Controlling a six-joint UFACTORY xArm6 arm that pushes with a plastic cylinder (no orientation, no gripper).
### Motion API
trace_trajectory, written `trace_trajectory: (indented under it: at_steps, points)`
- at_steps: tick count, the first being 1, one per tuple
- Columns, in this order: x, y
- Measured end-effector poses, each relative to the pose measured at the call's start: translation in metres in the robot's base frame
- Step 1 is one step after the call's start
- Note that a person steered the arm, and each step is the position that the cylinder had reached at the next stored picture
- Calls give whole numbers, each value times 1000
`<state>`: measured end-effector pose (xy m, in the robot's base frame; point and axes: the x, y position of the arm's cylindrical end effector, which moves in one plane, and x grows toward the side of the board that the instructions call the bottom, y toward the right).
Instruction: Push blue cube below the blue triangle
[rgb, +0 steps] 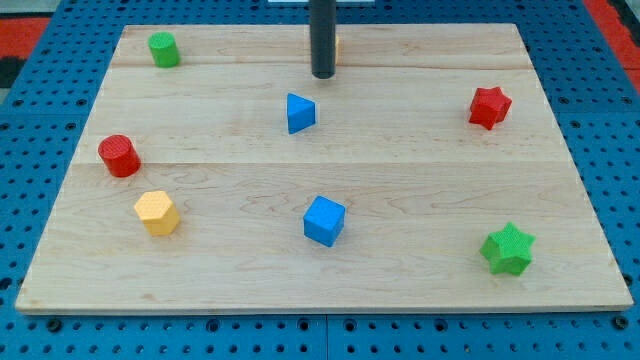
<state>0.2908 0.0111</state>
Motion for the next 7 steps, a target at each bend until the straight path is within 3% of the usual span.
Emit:
trace_trajectory:
  at_steps: [5, 7]
  points:
    - [213, 21]
    - [246, 13]
